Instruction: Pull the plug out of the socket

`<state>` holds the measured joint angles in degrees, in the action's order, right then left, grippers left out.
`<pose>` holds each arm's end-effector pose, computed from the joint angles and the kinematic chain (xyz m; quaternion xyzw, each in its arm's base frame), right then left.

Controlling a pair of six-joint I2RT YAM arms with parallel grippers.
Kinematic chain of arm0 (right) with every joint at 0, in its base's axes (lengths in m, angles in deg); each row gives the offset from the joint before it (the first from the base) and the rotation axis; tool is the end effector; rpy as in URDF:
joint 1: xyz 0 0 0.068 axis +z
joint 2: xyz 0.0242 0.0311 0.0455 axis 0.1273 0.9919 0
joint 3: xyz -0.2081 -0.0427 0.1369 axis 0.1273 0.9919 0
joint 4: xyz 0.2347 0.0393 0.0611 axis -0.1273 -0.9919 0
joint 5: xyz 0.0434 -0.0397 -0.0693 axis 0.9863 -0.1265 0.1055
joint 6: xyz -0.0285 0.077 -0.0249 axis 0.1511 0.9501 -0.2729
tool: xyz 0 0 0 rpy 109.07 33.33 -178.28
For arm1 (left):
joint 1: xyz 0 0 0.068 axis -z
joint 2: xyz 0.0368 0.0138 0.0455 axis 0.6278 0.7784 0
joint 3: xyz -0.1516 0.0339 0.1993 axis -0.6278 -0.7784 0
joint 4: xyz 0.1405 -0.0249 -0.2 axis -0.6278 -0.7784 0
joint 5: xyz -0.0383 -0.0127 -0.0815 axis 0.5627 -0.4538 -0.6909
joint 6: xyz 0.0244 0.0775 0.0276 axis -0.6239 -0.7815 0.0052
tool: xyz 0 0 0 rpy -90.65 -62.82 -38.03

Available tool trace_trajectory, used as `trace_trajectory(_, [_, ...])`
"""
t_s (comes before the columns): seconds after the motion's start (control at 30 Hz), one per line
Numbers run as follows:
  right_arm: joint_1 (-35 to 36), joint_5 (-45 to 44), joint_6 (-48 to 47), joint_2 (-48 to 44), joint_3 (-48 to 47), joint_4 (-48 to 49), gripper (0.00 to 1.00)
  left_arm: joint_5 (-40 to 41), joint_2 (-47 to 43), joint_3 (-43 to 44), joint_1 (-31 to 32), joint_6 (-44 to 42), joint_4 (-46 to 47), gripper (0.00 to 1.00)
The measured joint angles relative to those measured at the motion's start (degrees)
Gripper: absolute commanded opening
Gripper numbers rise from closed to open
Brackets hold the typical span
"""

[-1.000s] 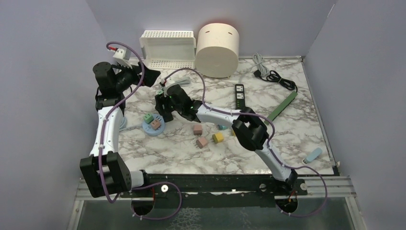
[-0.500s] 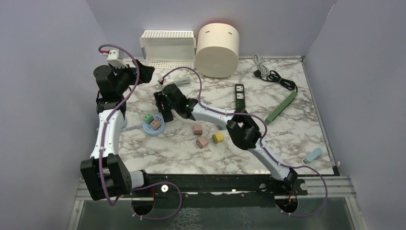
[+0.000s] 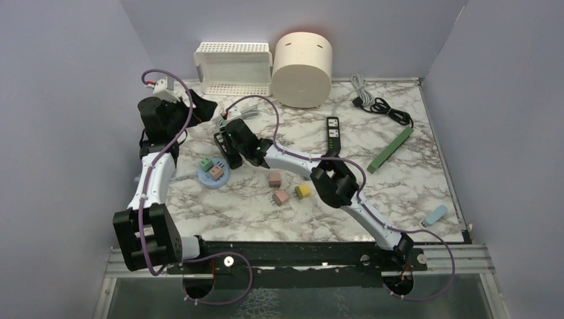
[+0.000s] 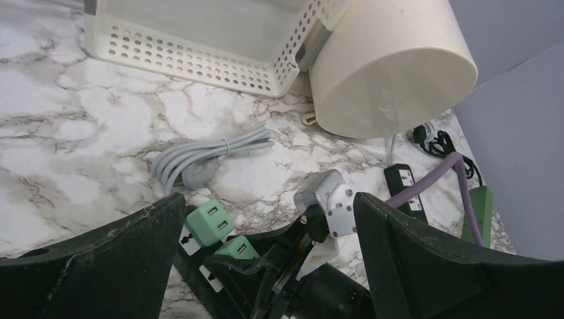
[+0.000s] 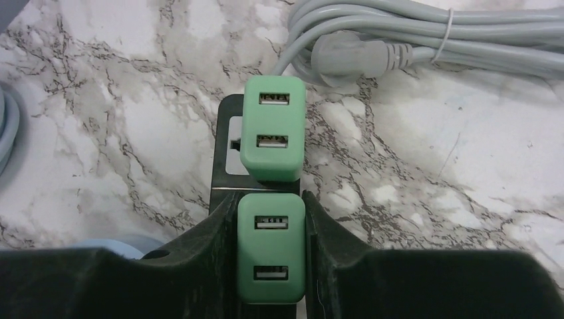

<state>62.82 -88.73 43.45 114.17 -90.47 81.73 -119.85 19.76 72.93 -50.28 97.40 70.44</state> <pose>0.3514 0.4778 0.1409 -0.2282 0.8120 0.2150 0.4923 0.3295 0.0275 0.3039 -0.0648 0.7560 -0.2665 0.5943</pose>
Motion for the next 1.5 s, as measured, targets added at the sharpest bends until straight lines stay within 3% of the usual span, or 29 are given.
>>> trace_trajectory(0.23, [-0.2, -2.4, 0.3, -9.1, 15.5, 4.9, 0.01, -1.9, 6.3, -1.6, 0.7, 5.7, -0.2, 0.99])
trace_trajectory(0.43, [-2.8, -2.4, 2.9, -19.0, 26.1, 6.5, 0.01, -1.8, 10.5, -2.5, 6.4, 8.7, -2.4, 0.99])
trace_trajectory(0.63, [-5.6, -2.9, 3.9, -24.5, 28.3, 8.0, 0.01, -0.9, 15.4, 0.3, 11.8, 11.6, -3.1, 0.99])
trace_trajectory(1.0, [-6.3, -3.8, 5.0, -27.3, 32.5, 9.7, 0.01, -0.1, 17.9, 2.0, 14.2, 13.9, -6.1, 0.99])
trace_trajectory(1.13, [-6.8, -3.9, 5.0, -28.7, 33.0, 9.7, 0.01, 0.7, 19.1, 2.2, 14.5, 16.8, -5.7, 0.95])
trace_trajectory(1.27, [-7.1, -3.7, 5.0, -29.8, 33.5, 9.7, 0.01, 1.4, 19.8, 1.5, 14.7, 20.7, -2.7, 0.79])
trace_trajectory(1.5, [-7.2, -1.3, 5.2, -31.1, 34.1, 9.7, 0.01, 0.1, 22.5, 0.8, 15.1, 26.7, 4.2, 0.71])
